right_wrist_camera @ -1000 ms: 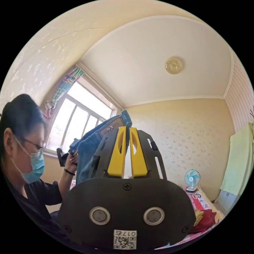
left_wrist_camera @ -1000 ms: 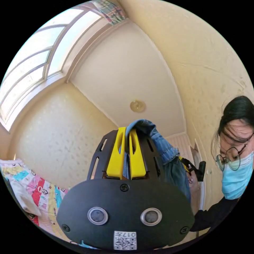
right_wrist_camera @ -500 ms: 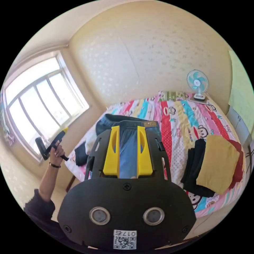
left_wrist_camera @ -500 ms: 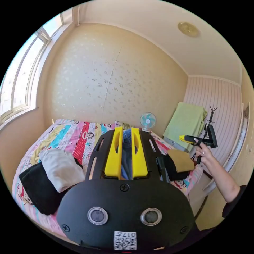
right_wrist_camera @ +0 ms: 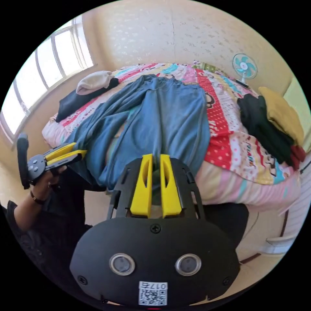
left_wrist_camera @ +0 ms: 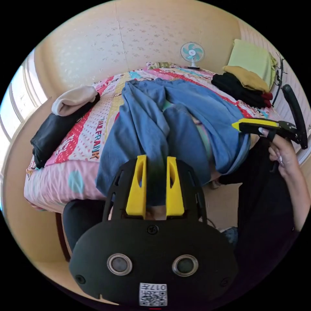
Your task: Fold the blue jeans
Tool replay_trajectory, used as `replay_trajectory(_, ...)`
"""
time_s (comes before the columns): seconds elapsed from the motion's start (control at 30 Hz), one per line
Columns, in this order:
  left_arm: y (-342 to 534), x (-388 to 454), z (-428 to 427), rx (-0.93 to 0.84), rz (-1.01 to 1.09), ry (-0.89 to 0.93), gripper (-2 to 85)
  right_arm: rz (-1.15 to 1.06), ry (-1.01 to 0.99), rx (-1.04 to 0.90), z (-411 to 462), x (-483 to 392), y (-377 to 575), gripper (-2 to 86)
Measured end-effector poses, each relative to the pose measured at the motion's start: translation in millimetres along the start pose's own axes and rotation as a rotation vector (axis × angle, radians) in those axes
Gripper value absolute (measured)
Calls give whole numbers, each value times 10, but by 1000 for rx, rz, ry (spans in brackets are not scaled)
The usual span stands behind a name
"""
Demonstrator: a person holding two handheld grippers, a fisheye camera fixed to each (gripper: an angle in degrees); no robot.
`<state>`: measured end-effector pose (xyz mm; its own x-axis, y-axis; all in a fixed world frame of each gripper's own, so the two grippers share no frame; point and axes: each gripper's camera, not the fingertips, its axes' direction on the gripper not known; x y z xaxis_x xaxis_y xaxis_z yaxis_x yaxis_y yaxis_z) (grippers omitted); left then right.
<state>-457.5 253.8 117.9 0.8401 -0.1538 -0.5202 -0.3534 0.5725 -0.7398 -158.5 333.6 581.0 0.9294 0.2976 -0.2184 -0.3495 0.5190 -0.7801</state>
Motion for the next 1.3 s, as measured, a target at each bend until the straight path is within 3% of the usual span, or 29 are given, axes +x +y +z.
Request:
replay_trajectory(0.1,-277,-705,-599,125,-107,291,39,139,96,90,-373,412,-7,28)
replay_trajectory(0.17,-264,-1728,-1196,395,-315,557,37,211,90,153,-601,621,20,31)
replay_trajectory(0.27,122,-2915,-1362,544,-724,615,55,189,-44,214,-789,679,72,53)
replay_trajectory(0.37,482,-3401,-1378,499,-892,496,117,111,-188,270,-749,408,137,94)
replay_trajectory(0.5,674,-3261,-1379,439,-856,406,138,-70,-480,188,-242,-195,64,109)
replay_trajectory(0.6,534,-3002,-1095,328,-768,555,145,-149,-523,-62,469,-688,-34,110)
replay_trajectory(0.67,317,-2830,-840,179,-725,630,162,-78,-465,-91,592,-722,23,89)
replay_trajectory(0.77,140,-2782,-821,122,-689,548,166,-77,-773,-234,324,-519,87,43)
replay_trajectory(0.83,106,-2841,-913,140,-677,511,165,-259,-997,-455,68,-523,189,39)
replay_trajectory(0.87,118,-2902,-990,167,-683,503,165,-453,-1119,-578,-243,-562,372,40)
replay_trajectory(0.9,131,-2935,-1028,182,-688,503,165,-652,-1208,-613,-639,-565,603,41)
replay_trajectory(0.97,187,-3043,-1136,239,-704,530,162,-824,-1250,-525,-1192,-437,893,44)
replay_trajectory(1.13,118,-2929,-1007,208,-673,584,167,-620,-1166,-346,-1426,48,977,85)
replay_trajectory(1.3,-299,-2428,-470,62,-524,626,163,-207,-948,-289,-562,359,619,109)
